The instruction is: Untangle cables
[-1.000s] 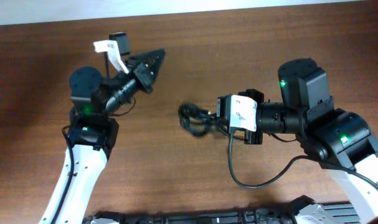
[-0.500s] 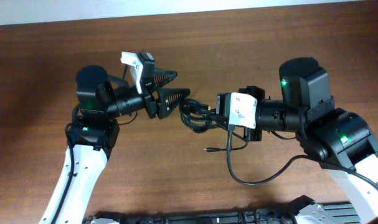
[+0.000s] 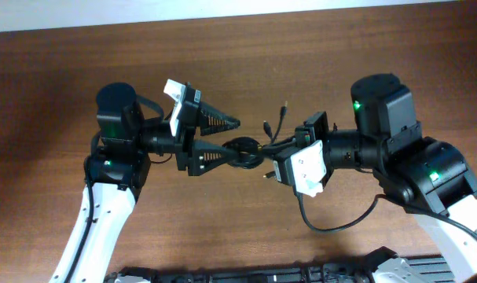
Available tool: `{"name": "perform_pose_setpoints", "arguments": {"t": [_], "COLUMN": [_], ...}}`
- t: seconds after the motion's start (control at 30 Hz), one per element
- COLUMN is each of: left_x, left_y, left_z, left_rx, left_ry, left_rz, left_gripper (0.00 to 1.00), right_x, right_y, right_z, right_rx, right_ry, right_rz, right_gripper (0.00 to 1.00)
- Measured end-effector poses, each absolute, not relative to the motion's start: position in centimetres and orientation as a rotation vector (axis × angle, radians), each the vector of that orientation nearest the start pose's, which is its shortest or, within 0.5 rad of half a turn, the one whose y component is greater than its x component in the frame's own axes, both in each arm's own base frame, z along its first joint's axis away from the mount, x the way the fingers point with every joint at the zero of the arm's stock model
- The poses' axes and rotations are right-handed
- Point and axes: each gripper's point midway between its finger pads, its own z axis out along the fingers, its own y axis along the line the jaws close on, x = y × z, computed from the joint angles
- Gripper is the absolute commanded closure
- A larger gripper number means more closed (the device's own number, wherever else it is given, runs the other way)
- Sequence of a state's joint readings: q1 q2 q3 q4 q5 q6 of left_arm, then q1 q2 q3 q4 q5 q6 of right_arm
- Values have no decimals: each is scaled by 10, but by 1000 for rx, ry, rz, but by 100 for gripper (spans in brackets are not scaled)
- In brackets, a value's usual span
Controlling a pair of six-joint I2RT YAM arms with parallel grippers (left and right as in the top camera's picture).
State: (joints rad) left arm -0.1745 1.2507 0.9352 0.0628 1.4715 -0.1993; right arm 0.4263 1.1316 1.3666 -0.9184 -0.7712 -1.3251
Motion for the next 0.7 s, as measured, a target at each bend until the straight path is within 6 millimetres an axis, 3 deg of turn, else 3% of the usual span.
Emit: {"name": "perform_pose_setpoints", "arguments": {"t": [0.17,0.3,0.47,0.7], "left_x": [241,242,251,251], "left_y": [-216,-216,-202,-202], "left_z": [322,322,323,323], "left_rx": [1052,1047,1011,1012], "left_ry": [1531,1537,1537,1538], "left_rz": [-1582,-1580,-1548,-1550], "left_gripper": [35,28,33,39], "right_x": [213,212,207,207], "right_y": [231,231,232,234], "right_z": [352,352,352,356], "right_rx": [-1785,-1784,-1786,-1779], "right_ry": [935,932,924,901], "right_rz": [301,305,337,340], "right_gripper": [96,96,96,96]}}
